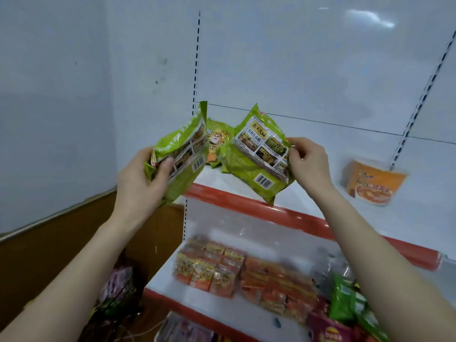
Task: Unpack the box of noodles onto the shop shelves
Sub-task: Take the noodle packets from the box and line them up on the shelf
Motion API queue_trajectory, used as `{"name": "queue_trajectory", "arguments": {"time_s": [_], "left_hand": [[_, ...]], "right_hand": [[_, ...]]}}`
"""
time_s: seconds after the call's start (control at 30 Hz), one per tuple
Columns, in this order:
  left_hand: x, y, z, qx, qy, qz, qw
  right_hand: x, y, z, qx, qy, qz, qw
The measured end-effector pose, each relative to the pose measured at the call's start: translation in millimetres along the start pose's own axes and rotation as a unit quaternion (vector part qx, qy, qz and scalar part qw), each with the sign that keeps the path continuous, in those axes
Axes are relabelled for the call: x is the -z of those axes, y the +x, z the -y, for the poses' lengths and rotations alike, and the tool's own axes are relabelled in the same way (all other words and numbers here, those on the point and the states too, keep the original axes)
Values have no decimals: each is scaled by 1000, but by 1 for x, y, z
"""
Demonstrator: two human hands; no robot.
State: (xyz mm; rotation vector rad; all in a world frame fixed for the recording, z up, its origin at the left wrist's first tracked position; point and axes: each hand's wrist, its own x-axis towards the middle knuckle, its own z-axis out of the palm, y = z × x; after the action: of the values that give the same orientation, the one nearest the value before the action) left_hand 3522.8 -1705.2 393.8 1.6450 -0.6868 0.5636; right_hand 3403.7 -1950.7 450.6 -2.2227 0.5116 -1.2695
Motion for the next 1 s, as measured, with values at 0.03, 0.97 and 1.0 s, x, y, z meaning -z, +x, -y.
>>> {"name": "queue_trajectory", "arguments": {"time_s": [0.03, 0.97, 1.0], "left_hand": [[-9, 7, -1, -6, 2, -4, 1000], [-121, 93, 82, -159, 250, 223, 929], [-119, 94, 82, -156, 244, 240, 927]], "right_hand": [[2, 12, -6, 0, 2, 3, 1000], [-49, 126, -89, -30, -20, 29, 999], [-50, 126, -87, -27, -22, 25, 999]]}}
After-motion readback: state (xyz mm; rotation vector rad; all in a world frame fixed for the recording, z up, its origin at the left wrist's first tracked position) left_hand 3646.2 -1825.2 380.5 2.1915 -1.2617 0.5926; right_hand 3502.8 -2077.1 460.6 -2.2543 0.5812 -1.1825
